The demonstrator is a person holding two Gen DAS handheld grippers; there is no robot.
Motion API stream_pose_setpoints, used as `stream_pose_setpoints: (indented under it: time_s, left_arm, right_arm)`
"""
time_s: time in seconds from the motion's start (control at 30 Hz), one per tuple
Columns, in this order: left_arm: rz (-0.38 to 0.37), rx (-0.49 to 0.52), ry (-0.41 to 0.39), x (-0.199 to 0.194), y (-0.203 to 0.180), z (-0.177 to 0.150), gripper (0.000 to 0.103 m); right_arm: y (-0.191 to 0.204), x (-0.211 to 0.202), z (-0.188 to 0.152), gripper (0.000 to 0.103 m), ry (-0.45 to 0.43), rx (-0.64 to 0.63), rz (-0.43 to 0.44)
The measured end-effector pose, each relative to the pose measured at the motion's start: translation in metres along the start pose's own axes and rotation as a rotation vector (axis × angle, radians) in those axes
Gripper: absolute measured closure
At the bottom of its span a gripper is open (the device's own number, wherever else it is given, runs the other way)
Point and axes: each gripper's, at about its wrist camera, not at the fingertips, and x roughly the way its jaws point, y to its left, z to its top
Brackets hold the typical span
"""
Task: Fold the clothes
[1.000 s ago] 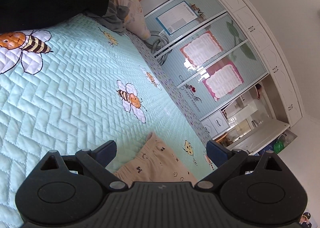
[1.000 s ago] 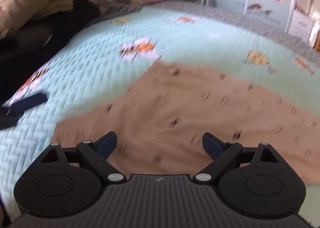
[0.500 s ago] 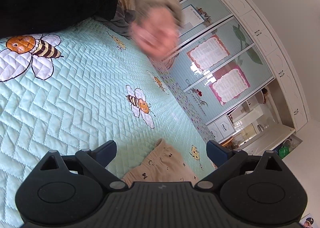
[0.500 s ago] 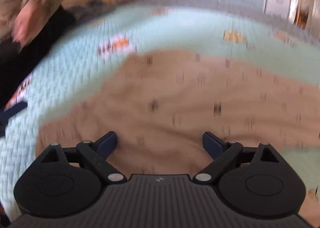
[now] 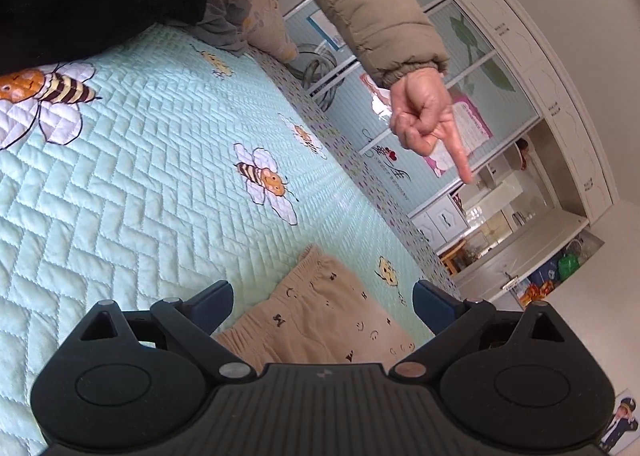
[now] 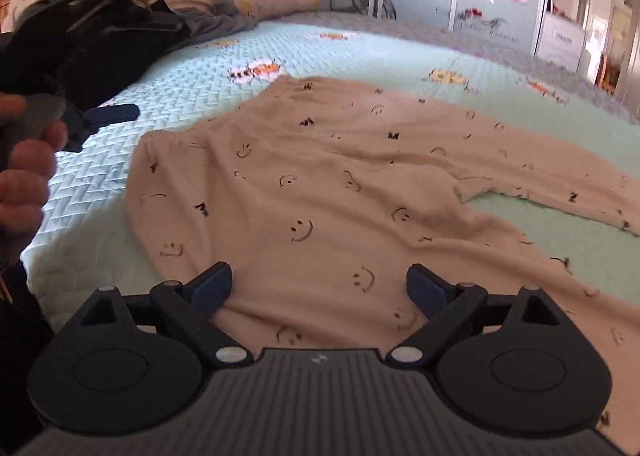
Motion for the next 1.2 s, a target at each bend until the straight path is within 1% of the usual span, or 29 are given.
stream_pose_setpoints:
  time_s: [0.03,0.13,0.17,0.3,0.37,0.43,0.5,0.6,0.67,0.77,0.83,0.87,0.9,0.93,0.97,1.0,1.03,1.07,1.1,1.13,1.2]
  left_arm:
    - [-0.003,0.017,0.010,0.000,-0.003,-0.001,0.006]
    - [-0.011,0.072,0.051,-0.006,-0.012,-0.009,0.006]
    - [-0.015,0.098,0.070,-0.008,-0.017,-0.012,0.006]
    - [-0.047,0.193,0.141,-0.007,-0.042,-0.022,0.005]
    - [-0.064,0.241,0.181,0.003,-0.059,-0.024,0.005]
    - [-0.079,0.281,0.216,0.015,-0.076,-0.024,0.005]
    - [-0.092,0.341,0.249,0.031,-0.099,-0.027,0.005]
    - [-0.112,0.418,0.305,0.060,-0.129,-0.035,0.004]
    - [-0.118,0.456,0.351,0.086,-0.148,-0.044,0.004]
    - [-0.112,0.506,0.399,0.121,-0.174,-0.060,0.004]
    - [-0.134,0.536,0.406,0.144,-0.194,-0.070,0.004]
    - [-0.145,0.551,0.408,0.155,-0.204,-0.073,0.004]
    - [-0.157,0.564,0.407,0.166,-0.213,-0.075,0.004]
    - [-0.165,0.578,0.407,0.178,-0.222,-0.077,0.004]
    - [-0.165,0.593,0.410,0.191,-0.231,-0.080,0.004]
    - [-0.166,0.608,0.412,0.203,-0.240,-0.083,0.004]
    - [-0.160,0.618,0.416,0.214,-0.246,-0.087,0.005]
    - [-0.146,0.623,0.423,0.223,-0.249,-0.092,0.005]
    - [-0.137,0.627,0.432,0.230,-0.250,-0.098,0.008]
    - [-0.137,0.634,0.446,0.234,-0.249,-0.104,0.010]
    - [-0.129,0.651,0.460,0.235,-0.243,-0.115,0.010]
  right_arm:
    - [-0.003,-0.010,-0.003,0.009,-0.014,0.002,-0.002]
    - [0.000,-0.021,-0.020,0.008,0.009,0.031,0.032]
    - [0.007,-0.036,-0.028,0.009,-0.006,0.039,0.032]
    - [-0.013,-0.049,-0.015,0.008,-0.102,0.095,0.018]
    - [-0.030,-0.045,-0.014,0.008,-0.120,0.134,-0.002]
    - [-0.044,-0.054,-0.020,0.008,-0.132,0.169,-0.032]
    - [-0.062,-0.060,-0.023,0.008,-0.149,0.204,-0.065]
    - [-0.117,-0.024,0.008,0.008,-0.180,0.267,-0.118]
    - [-0.157,-0.010,0.023,0.008,-0.196,0.304,-0.151]
    - [-0.235,0.027,0.066,0.008,-0.231,0.315,-0.179]
    - [-0.297,0.068,0.113,0.008,-0.237,0.254,-0.156]
    - [-0.322,0.076,0.129,0.008,-0.238,0.230,-0.154]
    - [-0.349,0.089,0.148,0.009,-0.237,0.223,-0.154]
    - [-0.378,0.102,0.162,0.009,-0.230,0.245,-0.141]
    - [-0.398,0.101,0.165,0.015,-0.221,0.280,-0.109]
    - [-0.422,0.116,0.175,0.031,-0.202,0.317,-0.062]
    - [-0.435,0.134,0.184,0.041,-0.170,0.303,-0.047]
    - [-0.447,0.153,0.193,0.062,-0.137,0.289,-0.032]
    - [-0.459,0.172,0.202,0.091,-0.104,0.273,-0.016]
    - [-0.457,0.187,0.205,0.103,-0.067,0.219,-0.005]
    - [-0.462,0.219,0.209,0.102,0.018,0.138,0.058]
